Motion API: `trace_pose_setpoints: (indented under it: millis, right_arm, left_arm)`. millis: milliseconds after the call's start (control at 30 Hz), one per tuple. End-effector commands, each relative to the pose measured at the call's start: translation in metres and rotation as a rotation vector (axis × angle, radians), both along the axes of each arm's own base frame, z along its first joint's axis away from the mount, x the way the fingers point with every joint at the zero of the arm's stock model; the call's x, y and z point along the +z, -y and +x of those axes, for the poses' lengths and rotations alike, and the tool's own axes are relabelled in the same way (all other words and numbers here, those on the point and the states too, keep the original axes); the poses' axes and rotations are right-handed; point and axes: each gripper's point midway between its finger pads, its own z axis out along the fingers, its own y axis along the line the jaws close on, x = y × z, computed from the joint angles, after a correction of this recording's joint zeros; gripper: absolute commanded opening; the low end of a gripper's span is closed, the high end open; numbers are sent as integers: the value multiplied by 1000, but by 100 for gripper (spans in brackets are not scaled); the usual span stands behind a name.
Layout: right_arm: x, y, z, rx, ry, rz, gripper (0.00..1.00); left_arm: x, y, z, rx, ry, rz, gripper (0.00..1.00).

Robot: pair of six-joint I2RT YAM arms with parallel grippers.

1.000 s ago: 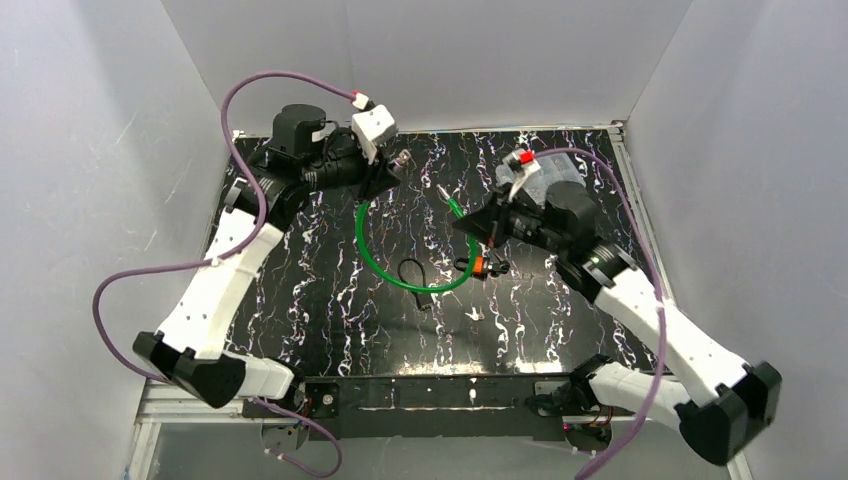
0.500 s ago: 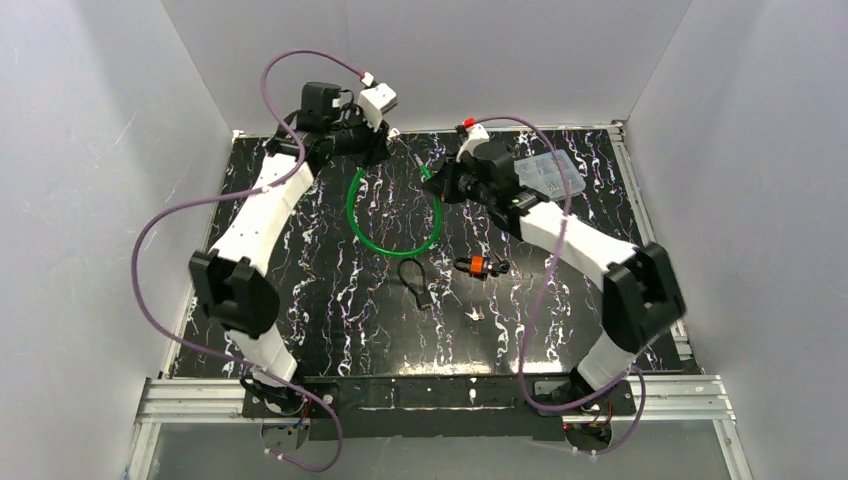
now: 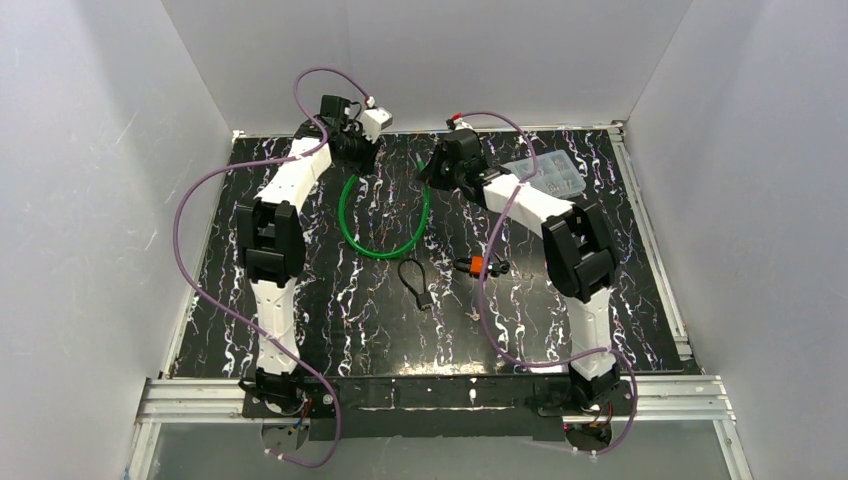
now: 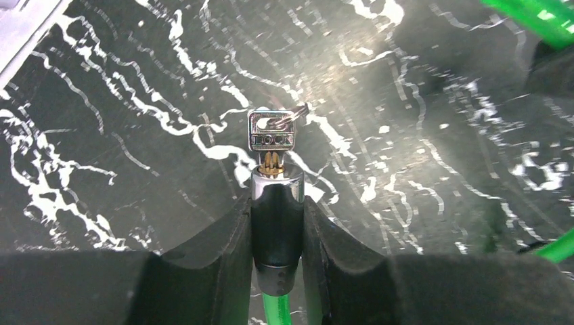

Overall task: Unlock with the key
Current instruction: Place the lock at the center of the board.

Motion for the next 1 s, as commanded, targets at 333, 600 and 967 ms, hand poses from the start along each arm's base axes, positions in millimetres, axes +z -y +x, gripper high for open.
trace_pose_setpoints:
  millis: [333, 600, 967]
  right_arm:
    - [-37, -21, 26, -172, -276, 89, 1]
    - [-57, -29, 1, -131, -330, 68, 1]
    - [-72, -30, -44, 6, -411, -7, 49]
  left_arm:
    - [-8, -17, -16, -58, -41, 78, 39]
    - [-13, -19, -41, -66, -96, 55, 54]
    - [60, -24, -124, -78, -67, -30, 81]
